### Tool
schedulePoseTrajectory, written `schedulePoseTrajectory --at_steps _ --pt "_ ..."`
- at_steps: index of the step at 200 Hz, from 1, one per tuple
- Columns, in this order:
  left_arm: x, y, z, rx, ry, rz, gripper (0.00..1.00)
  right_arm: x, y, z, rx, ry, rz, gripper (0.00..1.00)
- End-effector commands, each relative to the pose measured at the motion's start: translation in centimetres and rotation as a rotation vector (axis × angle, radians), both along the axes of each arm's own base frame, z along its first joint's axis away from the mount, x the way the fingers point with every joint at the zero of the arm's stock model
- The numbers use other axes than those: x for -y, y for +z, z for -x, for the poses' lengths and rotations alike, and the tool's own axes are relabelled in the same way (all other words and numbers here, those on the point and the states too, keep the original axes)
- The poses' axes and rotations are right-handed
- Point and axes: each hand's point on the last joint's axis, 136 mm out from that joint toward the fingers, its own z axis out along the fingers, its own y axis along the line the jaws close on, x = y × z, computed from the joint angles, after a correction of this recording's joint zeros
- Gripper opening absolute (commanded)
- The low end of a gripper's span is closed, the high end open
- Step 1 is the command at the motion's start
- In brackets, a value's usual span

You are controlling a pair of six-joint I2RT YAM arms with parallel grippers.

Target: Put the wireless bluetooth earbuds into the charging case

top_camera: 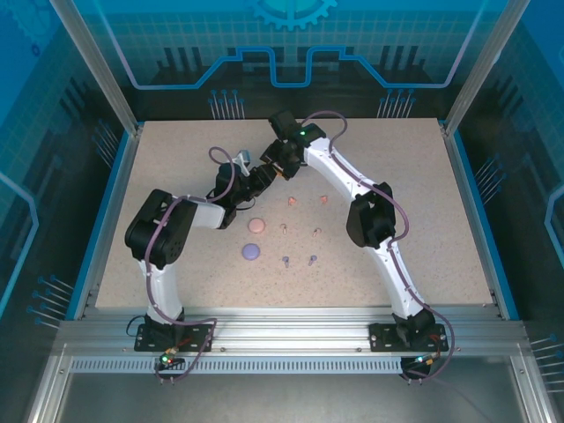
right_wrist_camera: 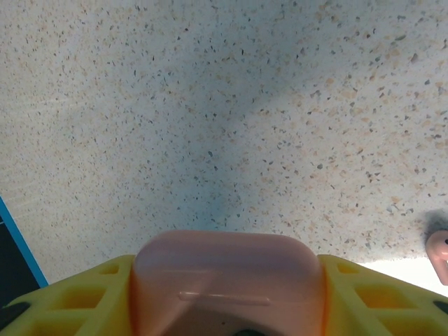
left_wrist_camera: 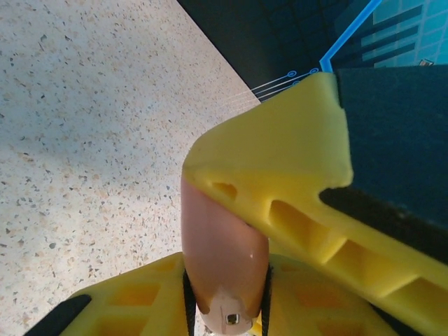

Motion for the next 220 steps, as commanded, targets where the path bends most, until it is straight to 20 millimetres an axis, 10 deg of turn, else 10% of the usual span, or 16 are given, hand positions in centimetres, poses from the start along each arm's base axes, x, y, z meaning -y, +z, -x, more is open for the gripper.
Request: schedulePoseTrajectory --at_steps 1,55,122,195,220 --pt "-0.9 0.8 -1.6 0.038 0.075 0.008 0.22 -0.6 1.6 1.9 -0.018 0.025 -0.01 0.39" --pt "-1.0 0.6 -1.9 0.036 0.088 0.02 0.09 -0.7 1.7 1.9 -0.017 0.023 -0.013 0.39" --pt "-2.5 0.7 -2.3 0.037 0.212 0.085 0.27 -0.8 1.4 2.6 -0.033 0.002 -0.004 0.39" --pt "-2.5 0.3 -2.2 0.025 0.244 0.1 0.0 -0.7 1.4 2.7 -0.032 -0.013 -0.006 0.39" --pt "-2.3 0.0 -1.9 0.005 0.234 0.107 0.0 0.1 2.4 1.7 -0.007 -0.031 -0.02 0.56"
